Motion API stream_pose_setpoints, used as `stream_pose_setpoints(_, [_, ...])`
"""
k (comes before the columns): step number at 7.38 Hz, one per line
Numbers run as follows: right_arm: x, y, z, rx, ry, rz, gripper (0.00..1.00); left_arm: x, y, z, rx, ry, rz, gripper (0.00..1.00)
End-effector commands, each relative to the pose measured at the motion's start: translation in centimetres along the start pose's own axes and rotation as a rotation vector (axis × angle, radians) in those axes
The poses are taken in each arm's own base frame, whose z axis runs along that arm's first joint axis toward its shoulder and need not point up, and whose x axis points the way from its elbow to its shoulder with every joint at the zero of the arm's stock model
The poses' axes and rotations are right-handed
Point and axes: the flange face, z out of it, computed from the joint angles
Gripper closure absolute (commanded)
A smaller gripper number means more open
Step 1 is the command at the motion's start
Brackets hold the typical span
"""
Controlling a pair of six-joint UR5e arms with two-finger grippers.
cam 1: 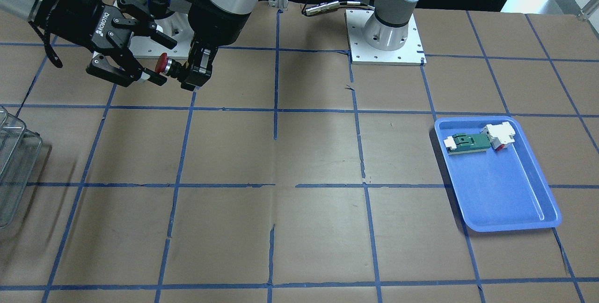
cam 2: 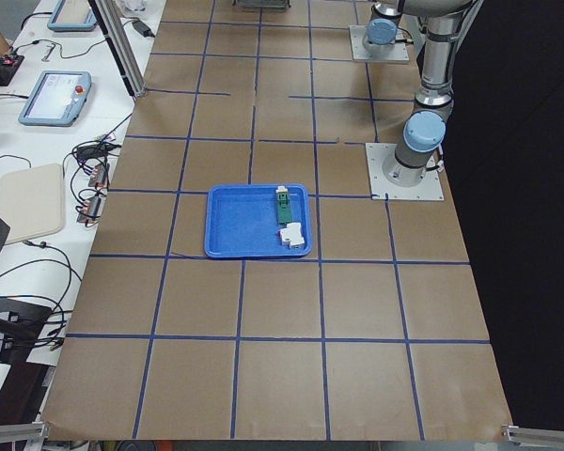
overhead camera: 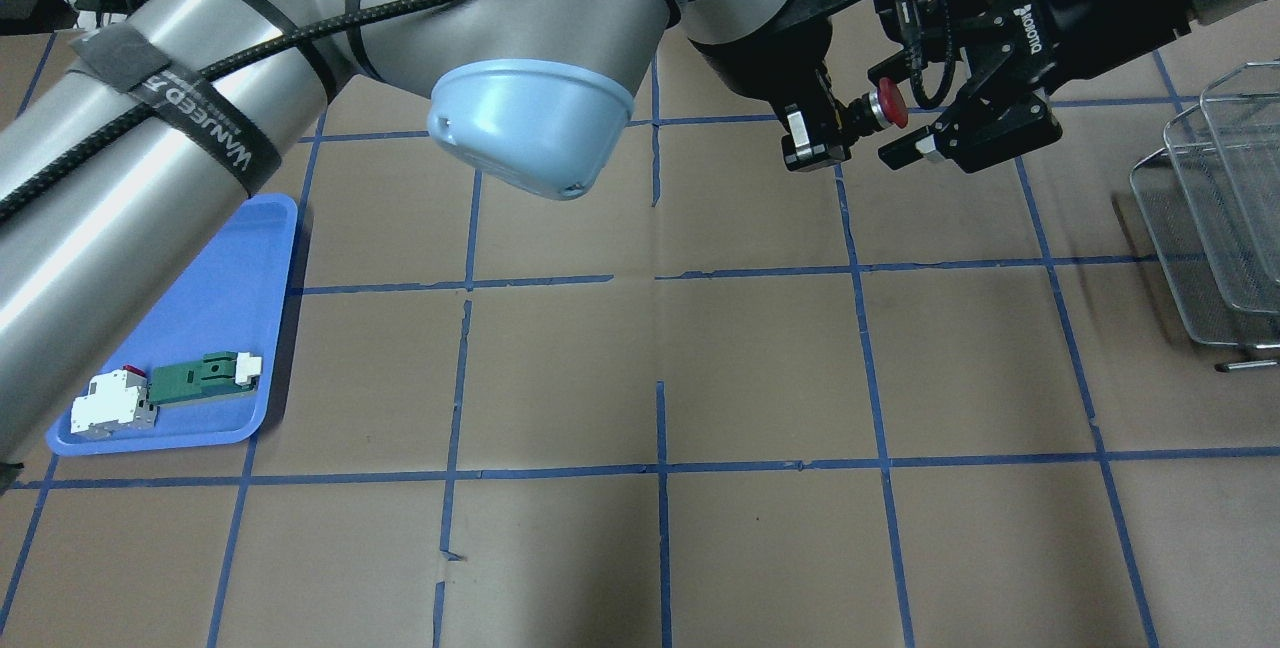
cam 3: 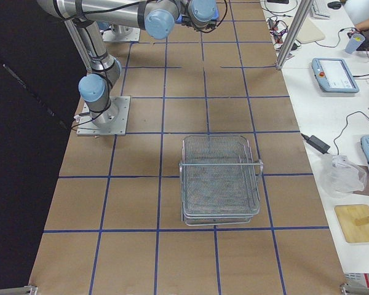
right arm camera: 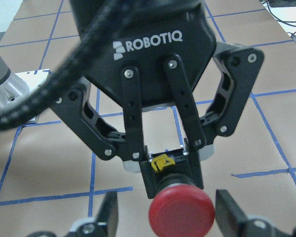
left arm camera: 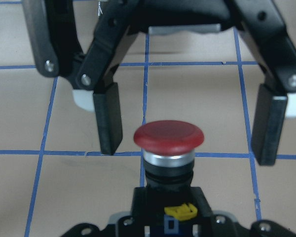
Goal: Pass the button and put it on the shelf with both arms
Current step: 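Close the right gripper on the red button while the left gripper holds it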
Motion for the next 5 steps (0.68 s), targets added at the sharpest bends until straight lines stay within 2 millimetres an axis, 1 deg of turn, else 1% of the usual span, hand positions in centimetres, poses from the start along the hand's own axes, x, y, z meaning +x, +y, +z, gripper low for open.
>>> stream_pose_setpoints(1, [0.0,0.0,0.0,0.000,0.002,-0.002,0.95,0.1,-0.1,0.0,0.000,0.001,0.002,1.00])
stream_pose_setpoints(2, [0.0,0.0,0.0,0.000,0.002,-0.002,1.00,0.2,-0.2,-0.2,0.001,-0.003,0.004,1.00])
stream_pose_setpoints(3, [0.0,0.0,0.0,0.000,0.002,-0.002,1.00,0.4,-0.3,-0.5,0.000,-0.007,-0.007,1.00])
stream_pose_setpoints(4, [0.0,-0.1,-0.1,-0.001,0.004,-0.005,1.00,0.5,-0.2,-0.8,-0.001,-0.008,-0.054,0.01])
stream_pose_setpoints(5, [0.0,-0.1,-0.1,-0.001,0.004,-0.005,1.00,0.6,-0.2,-1.2,-0.006,-0.009,-0.068,0.00])
